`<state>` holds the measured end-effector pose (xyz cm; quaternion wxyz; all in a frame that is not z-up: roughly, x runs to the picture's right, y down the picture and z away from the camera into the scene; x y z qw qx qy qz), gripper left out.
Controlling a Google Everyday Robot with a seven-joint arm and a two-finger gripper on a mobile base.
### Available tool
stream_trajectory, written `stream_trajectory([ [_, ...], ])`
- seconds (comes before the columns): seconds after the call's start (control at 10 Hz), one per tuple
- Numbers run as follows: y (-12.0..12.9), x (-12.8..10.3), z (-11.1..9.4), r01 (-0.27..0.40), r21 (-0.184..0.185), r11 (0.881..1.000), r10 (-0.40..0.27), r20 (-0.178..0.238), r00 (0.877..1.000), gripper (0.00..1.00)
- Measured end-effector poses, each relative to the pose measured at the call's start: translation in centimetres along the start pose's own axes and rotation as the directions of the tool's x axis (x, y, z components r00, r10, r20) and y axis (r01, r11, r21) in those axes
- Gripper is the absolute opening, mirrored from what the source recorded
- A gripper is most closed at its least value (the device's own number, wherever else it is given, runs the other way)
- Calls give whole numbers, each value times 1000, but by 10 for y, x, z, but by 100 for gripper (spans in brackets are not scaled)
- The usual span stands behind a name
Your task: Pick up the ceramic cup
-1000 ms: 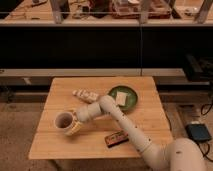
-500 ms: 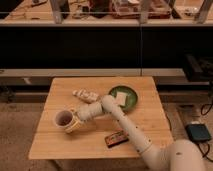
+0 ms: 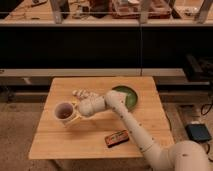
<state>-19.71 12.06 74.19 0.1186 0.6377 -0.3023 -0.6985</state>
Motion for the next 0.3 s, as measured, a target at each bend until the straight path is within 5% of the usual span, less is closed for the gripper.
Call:
stream_trajectory([
  [0.3,-9,17,-6,-67,67,995,66,8,998,0],
])
